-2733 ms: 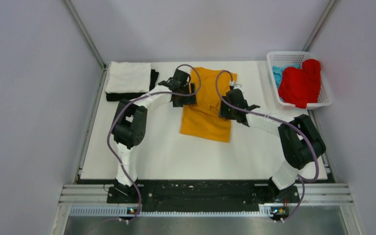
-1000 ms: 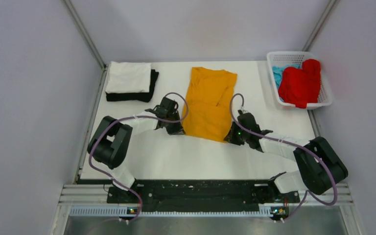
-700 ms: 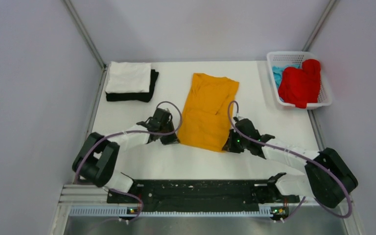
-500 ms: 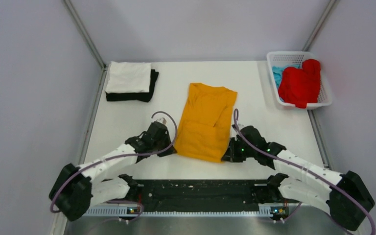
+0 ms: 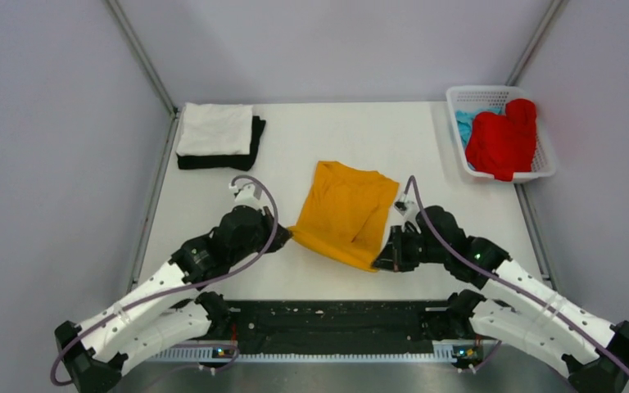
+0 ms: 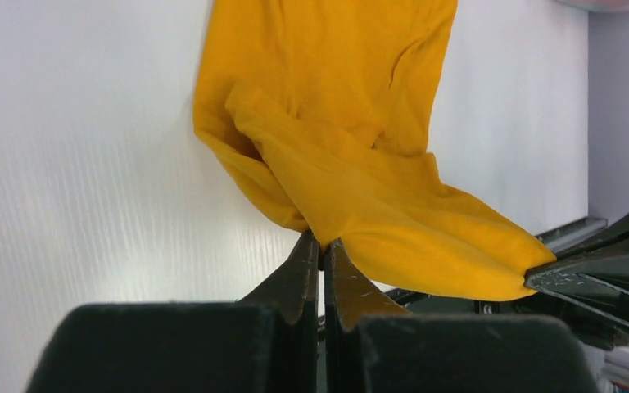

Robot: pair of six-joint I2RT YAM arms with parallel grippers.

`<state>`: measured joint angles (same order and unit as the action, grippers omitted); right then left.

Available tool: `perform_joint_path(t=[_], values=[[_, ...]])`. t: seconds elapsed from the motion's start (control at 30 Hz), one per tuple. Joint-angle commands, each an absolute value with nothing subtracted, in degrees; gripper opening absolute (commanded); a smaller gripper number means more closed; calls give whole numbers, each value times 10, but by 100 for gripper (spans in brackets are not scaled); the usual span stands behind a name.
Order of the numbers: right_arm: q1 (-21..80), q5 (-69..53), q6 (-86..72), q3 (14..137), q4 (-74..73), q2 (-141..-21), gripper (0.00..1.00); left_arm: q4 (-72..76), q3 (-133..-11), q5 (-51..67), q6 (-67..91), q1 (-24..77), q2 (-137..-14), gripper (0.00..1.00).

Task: Fold and stack the t-shirts
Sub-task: Fold the long partially folded tshirt into a neat square

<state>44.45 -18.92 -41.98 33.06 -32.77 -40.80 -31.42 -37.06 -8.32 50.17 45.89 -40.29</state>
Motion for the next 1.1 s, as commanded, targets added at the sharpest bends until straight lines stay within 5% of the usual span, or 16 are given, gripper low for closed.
perform_joint_path(t=[0.0, 0.57, 1.07], values=[[397, -107, -376, 392, -378, -433, 0, -266, -464, -182, 444, 456, -482, 0], [145, -195, -308, 420, -189, -610, 0, -171, -722, -82, 338, 309, -841, 0], [105, -207, -317, 495, -5, -869, 0, -193, -923, -17, 332, 249, -1129, 0]])
